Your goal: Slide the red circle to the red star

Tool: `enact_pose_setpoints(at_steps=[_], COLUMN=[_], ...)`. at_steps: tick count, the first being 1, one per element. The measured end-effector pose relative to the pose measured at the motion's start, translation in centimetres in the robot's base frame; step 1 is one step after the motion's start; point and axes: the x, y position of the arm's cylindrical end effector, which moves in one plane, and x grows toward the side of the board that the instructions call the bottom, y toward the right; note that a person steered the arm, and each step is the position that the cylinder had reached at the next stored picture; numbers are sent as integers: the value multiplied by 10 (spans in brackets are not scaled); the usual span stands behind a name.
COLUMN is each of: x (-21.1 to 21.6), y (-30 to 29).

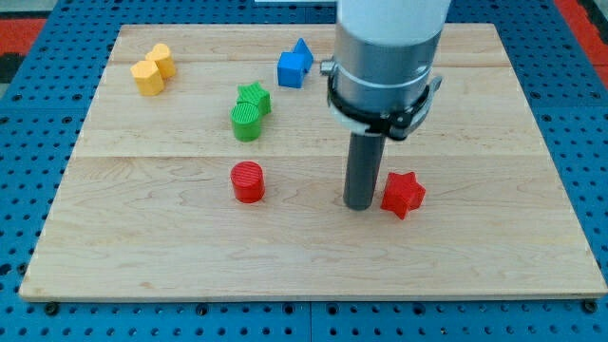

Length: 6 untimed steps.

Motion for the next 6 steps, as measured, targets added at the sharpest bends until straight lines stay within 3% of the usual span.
enact_pose_setpoints(at_steps=[1, 2, 3, 4, 5, 6], x=[12, -2, -43, -60, -76, -76], y=[-90, -132, -116, -158, -120, -35])
